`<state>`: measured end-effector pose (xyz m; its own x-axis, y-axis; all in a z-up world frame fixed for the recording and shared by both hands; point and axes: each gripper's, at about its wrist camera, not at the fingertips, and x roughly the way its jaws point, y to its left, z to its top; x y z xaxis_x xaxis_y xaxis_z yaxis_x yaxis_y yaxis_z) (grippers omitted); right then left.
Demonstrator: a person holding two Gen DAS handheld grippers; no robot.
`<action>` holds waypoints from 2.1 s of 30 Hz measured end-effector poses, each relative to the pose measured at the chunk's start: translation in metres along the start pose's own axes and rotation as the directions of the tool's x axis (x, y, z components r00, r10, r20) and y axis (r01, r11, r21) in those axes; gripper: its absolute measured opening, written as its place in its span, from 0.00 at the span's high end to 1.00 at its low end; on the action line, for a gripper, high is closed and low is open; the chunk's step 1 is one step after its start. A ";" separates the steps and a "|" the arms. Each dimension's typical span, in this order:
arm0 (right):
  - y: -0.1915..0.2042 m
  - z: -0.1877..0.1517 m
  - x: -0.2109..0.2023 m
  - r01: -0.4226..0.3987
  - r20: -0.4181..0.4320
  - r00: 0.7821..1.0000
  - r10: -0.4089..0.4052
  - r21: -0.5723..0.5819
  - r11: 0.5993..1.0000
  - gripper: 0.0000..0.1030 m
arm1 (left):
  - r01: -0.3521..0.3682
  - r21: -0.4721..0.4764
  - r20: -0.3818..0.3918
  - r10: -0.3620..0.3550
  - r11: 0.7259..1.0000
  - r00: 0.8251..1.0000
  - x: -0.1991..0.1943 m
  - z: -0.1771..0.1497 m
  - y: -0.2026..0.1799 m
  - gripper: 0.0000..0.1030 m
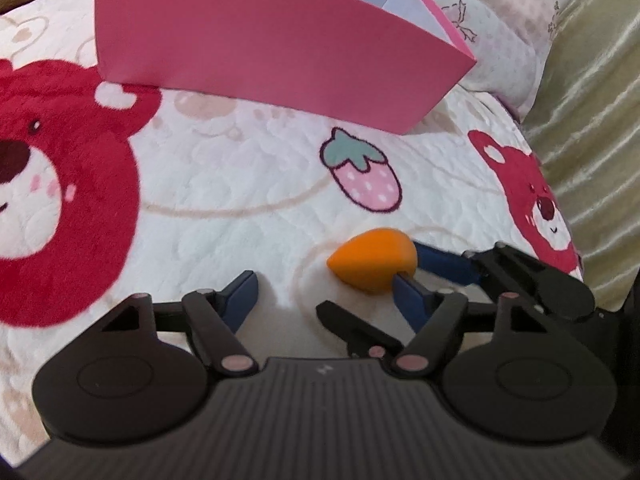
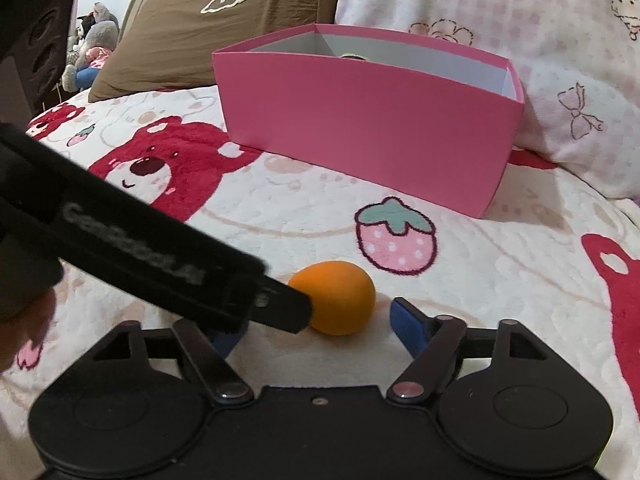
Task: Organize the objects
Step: 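Close the left gripper around the orange sponge, then lift the orange sponge with the left gripper and carry it over the pink box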
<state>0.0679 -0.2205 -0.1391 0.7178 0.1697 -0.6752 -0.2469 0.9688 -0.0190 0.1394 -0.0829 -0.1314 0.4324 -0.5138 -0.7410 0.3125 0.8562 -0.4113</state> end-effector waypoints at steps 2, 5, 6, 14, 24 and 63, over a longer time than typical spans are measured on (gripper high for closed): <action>0.000 0.001 0.004 0.001 -0.004 1.000 -0.001 0.007 1.000 0.33 | 0.017 -0.003 0.014 -0.017 1.000 1.000 0.003 0.001 0.000 0.36; -0.003 0.002 0.008 0.031 -0.009 0.999 -0.030 0.041 0.999 0.43 | 0.061 -0.017 0.026 -0.061 0.998 0.998 0.005 0.003 0.000 0.46; -0.005 0.001 0.008 0.036 -0.011 0.999 -0.036 0.053 0.998 0.44 | 0.073 -0.019 0.028 -0.073 0.997 0.997 0.006 0.003 0.000 0.49; -0.011 -0.001 0.009 0.038 -0.009 0.999 -0.037 0.089 0.995 0.51 | 0.138 -0.024 0.027 -0.137 0.990 0.990 0.008 0.000 0.000 0.64; -0.001 0.000 0.005 0.074 -0.005 0.997 -0.074 0.028 0.997 0.51 | 0.136 0.050 0.030 -0.137 0.990 0.990 0.002 -0.006 -0.007 0.65; 0.058 0.029 -0.064 0.060 -0.052 0.997 -0.062 -0.042 0.997 0.52 | 0.045 0.084 -0.081 -0.038 0.995 0.996 -0.093 -0.004 -0.030 0.65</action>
<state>0.0269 -0.1703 -0.0755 0.6970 0.0997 -0.7101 -0.2306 0.9688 -0.0903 0.0864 -0.0605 -0.0519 0.3500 -0.5397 -0.7657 0.4018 0.8248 -0.3977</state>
